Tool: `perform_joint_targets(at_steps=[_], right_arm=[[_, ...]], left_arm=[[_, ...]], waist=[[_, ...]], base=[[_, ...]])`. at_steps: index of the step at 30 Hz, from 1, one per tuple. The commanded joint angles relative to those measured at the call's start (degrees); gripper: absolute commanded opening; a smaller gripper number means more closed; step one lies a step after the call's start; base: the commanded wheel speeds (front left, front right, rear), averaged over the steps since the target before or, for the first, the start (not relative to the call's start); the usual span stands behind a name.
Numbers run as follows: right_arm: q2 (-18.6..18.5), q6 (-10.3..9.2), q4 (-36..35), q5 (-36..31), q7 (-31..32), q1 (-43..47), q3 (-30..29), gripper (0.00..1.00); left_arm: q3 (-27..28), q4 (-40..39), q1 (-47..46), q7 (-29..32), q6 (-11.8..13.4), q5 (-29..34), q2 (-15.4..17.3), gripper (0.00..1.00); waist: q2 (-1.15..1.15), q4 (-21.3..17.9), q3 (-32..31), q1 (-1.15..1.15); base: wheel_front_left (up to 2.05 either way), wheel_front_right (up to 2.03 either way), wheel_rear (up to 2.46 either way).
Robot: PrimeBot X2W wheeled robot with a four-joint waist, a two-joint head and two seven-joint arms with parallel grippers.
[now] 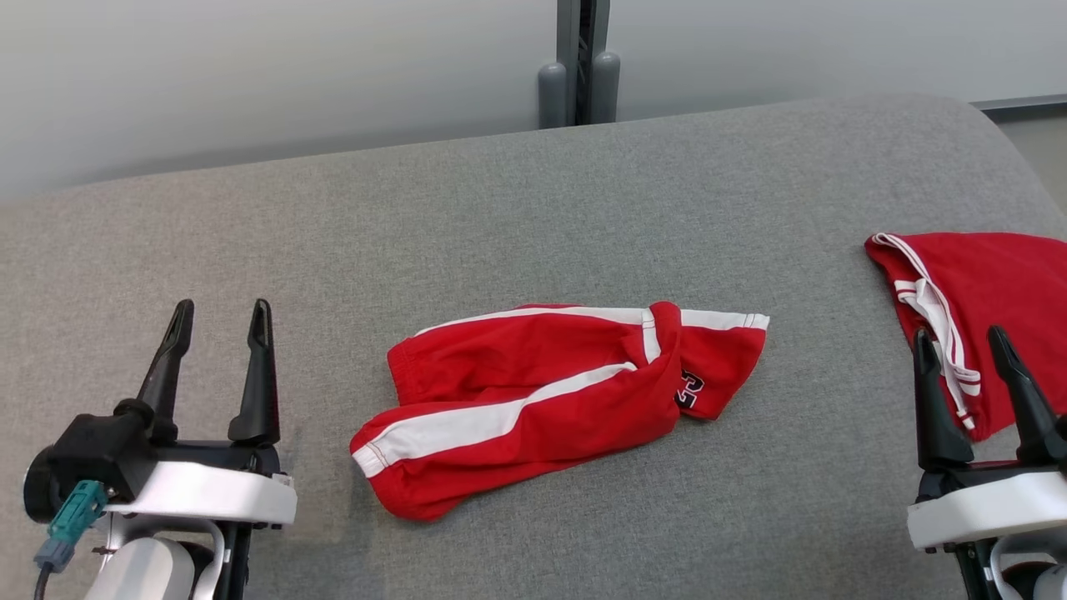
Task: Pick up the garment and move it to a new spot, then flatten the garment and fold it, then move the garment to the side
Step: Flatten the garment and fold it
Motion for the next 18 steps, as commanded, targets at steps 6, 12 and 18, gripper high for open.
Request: perform_joint_targets(at_steps=[6,12,18], right_arm=[[-0.8,-0.02,0.2,-0.8,0.8,0.7,1.0,1.00],[-1.0,-0.02,0.3,-0.7,1.3,1.5,1.6,1.00],[-1.5,-0.02,0.2,-0.3,1.7,1.3,1.9,1.00]], left_arm=[[0.5,-2.2,2.7,0.3,2.1,1.9,1.6,1.00],[0.0,-2.8,4.7,1.2,2.6,1.1,1.5,1.00],[-0.5,-3.1,4.2,1.5,2.7,1.0,1.3,1.00]], waist=[[0.00,0.7,-1.9,0.00],[0.00,1.6,-2.5,0.00],[0.00,2.6,-2.2,0.00]], base=[[0.00,0.00,0.00],[0.00,0.00,0.00],[0.00,0.00,0.00]])
